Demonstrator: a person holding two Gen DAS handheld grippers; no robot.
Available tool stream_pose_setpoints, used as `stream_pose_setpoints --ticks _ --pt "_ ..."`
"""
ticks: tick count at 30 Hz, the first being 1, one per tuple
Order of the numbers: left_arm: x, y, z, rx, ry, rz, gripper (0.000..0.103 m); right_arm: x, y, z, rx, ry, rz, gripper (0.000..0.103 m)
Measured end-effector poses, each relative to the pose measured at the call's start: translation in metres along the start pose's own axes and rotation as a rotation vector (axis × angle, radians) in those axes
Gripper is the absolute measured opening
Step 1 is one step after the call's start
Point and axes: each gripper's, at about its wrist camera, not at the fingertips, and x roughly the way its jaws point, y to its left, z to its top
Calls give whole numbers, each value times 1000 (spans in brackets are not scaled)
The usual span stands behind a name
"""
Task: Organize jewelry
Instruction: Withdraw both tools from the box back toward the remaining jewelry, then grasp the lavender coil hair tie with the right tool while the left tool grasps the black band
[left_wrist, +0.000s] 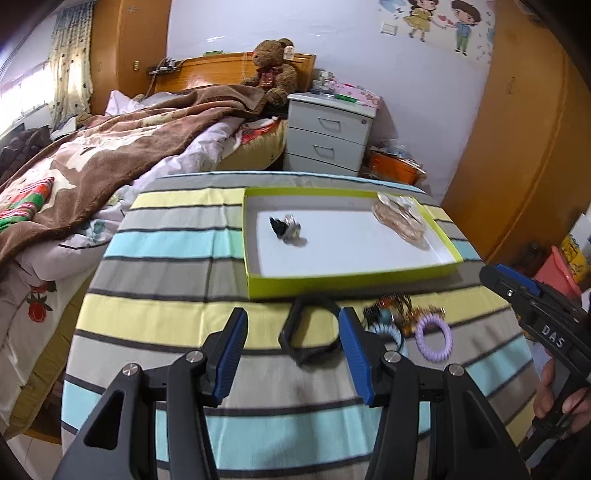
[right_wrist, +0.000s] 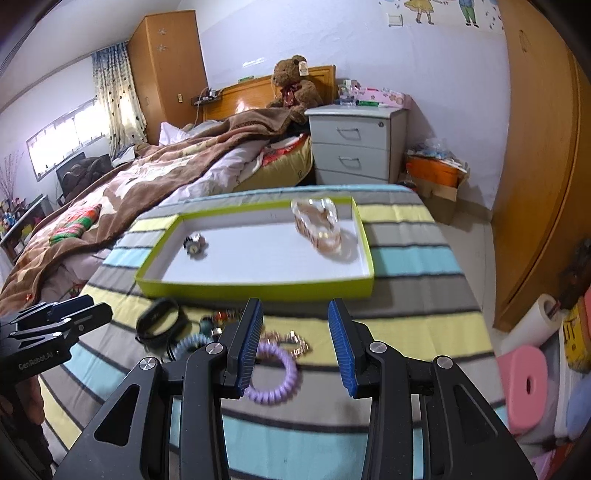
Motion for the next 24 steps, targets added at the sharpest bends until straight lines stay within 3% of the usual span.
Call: stream_pose_setpoints --ticks 10,15,24 --pt "4 25 -28 -78 26 -18 55 12 -11 -31 31 79 -14 38" --pt "3 34 -36 -100 38 -23 62 18 -8 -38 26 116 -2 38" --pt "11 44 -47 -136 91 -16 63 30 -3 -42 21 167 -13 38"
